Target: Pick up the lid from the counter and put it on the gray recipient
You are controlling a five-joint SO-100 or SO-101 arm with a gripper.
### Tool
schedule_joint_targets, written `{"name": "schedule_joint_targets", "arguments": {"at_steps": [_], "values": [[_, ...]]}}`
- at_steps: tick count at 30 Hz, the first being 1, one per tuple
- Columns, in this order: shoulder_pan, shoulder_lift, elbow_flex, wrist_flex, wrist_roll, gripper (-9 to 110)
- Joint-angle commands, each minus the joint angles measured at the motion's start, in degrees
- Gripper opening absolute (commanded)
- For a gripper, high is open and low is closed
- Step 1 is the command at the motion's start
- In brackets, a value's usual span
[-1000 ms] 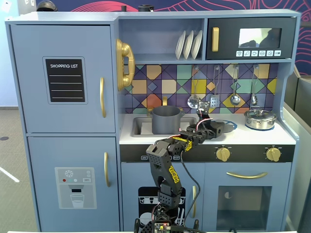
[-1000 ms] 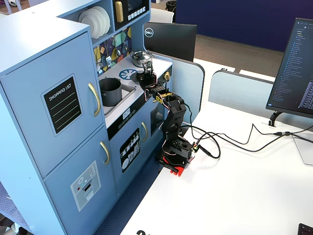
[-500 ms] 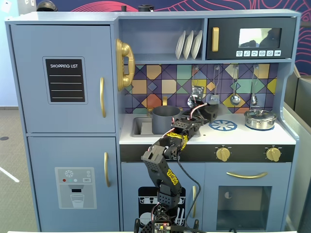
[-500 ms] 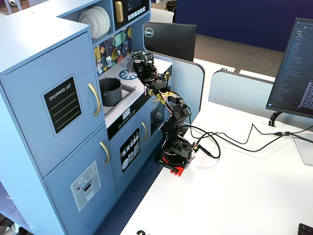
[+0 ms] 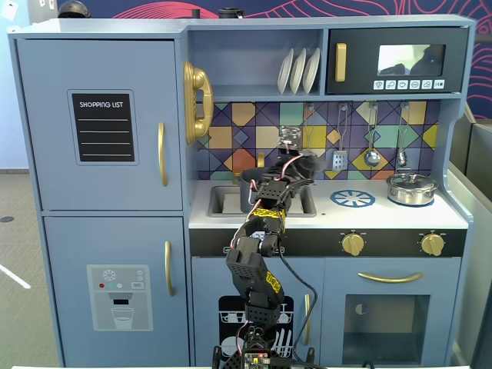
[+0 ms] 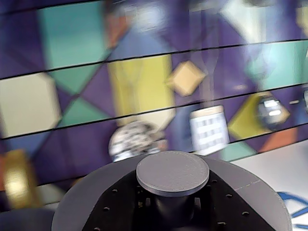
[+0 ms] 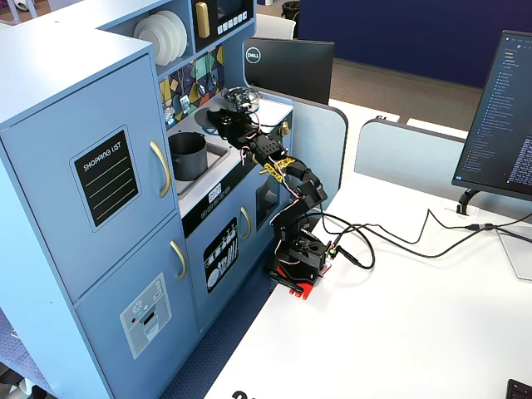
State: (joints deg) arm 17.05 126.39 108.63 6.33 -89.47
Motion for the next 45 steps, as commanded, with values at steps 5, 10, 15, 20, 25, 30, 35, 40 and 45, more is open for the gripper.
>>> {"name": "schedule_joint_targets", "arguments": {"at_steps": [5,10,15,20,25,30,35,40,45], "values": [[-7.21,2.2,-5.01,0.79,-2.46,0],[-11.07,1.32,-5.19,0.79,-3.69,0],[-13.45,-0.09,-5.1,0.79,-4.31,0],[-14.68,-1.32,-5.1,0.35,-4.22,0],[-15.12,-3.6,-5.1,-0.79,-4.22,0],[-15.21,-5.71,-5.54,-2.2,-4.13,0],[-15.64,-7.29,-6.15,-2.9,-4.13,0],[-15.82,-7.56,-5.54,-2.81,-3.6,0],[-15.38,-7.47,-4.48,-2.81,-4.31,0]]}}
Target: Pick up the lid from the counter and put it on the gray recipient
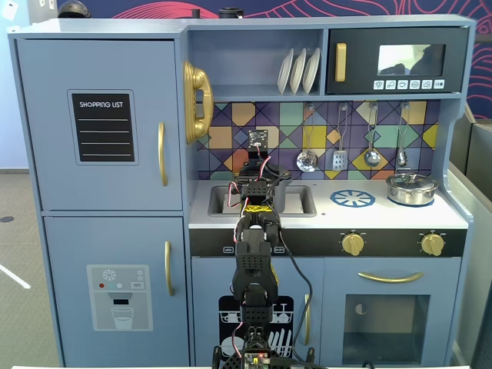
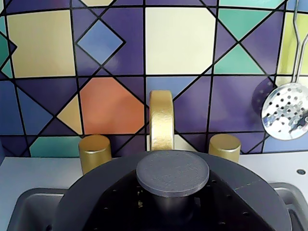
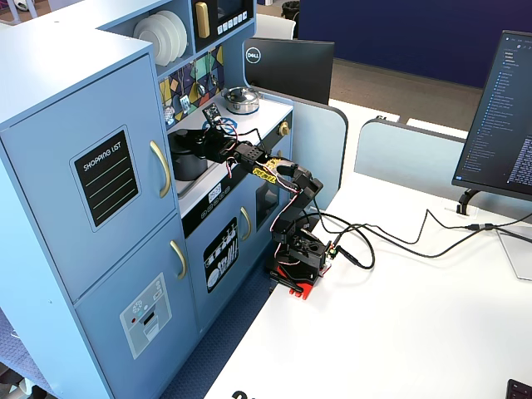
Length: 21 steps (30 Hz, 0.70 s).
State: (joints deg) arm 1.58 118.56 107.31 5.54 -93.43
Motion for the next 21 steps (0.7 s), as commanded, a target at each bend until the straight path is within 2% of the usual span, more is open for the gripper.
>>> {"name": "schedule_joint_targets", "arguments": {"at_steps": [1,21], "values": [[0.26,0.62,-2.9,-2.02,-0.44,0],[2.2,4.48,3.08,-0.09,-1.76,0]]}}
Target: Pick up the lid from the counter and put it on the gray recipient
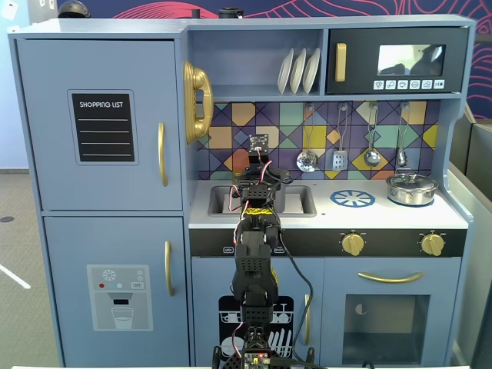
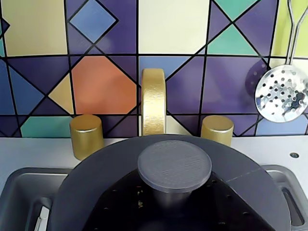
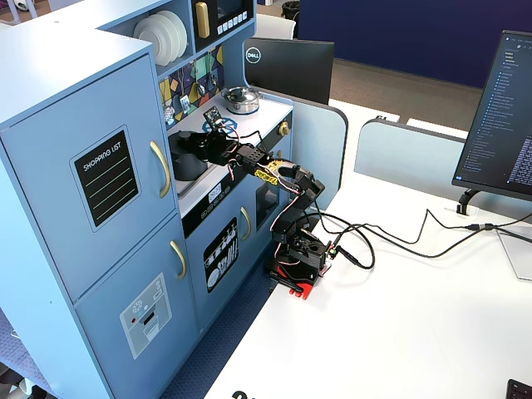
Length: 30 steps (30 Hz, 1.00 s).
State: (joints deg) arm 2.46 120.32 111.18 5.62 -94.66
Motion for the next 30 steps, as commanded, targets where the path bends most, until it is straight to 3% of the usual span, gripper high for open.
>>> {"name": "schedule_joint_targets", "arguments": {"at_steps": [1,5,9,15,22,30], "values": [[1.23,2.64,-0.79,-0.53,-0.44,1],[2.02,2.37,-1.05,-1.85,1.05,27],[3.34,2.9,-1.14,-3.08,-0.18,36],[3.16,10.72,-2.11,1.05,-0.35,34],[2.99,36.65,5.62,28.65,2.02,32],[3.52,59.24,22.24,52.65,2.55,20]]}}
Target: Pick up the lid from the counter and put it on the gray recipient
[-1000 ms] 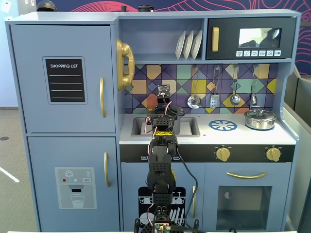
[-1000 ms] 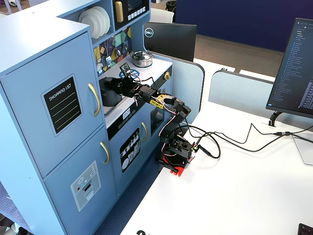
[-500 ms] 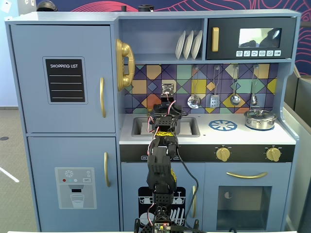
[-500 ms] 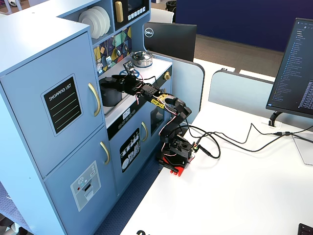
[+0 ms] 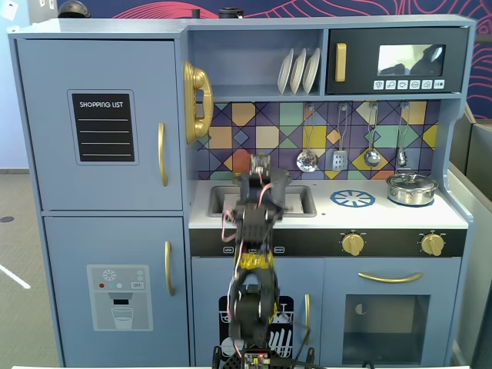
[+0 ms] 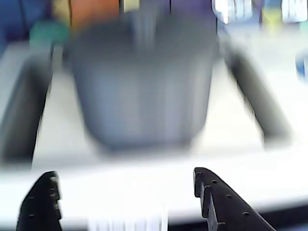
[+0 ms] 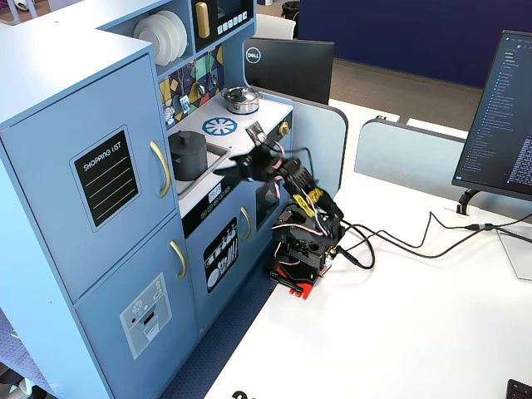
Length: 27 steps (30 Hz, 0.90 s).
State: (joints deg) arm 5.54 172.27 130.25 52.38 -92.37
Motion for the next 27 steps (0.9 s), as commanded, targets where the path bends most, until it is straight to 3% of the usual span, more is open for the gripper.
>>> {"name": "schedule_joint_targets", "arguments": {"at_steps": [1,4,7,13,18,22,27], "values": [[0.09,8.7,5.1,8.26,0.44,17],[-1.41,9.76,10.46,13.54,1.49,12],[-3.52,9.76,15.91,20.57,-2.37,0],[-3.96,9.76,29.27,23.03,2.9,0],[-3.08,9.76,41.22,18.19,5.62,0],[-5.19,9.84,41.66,22.24,11.07,0],[-5.1,9.84,41.75,34.19,5.19,1]]}}
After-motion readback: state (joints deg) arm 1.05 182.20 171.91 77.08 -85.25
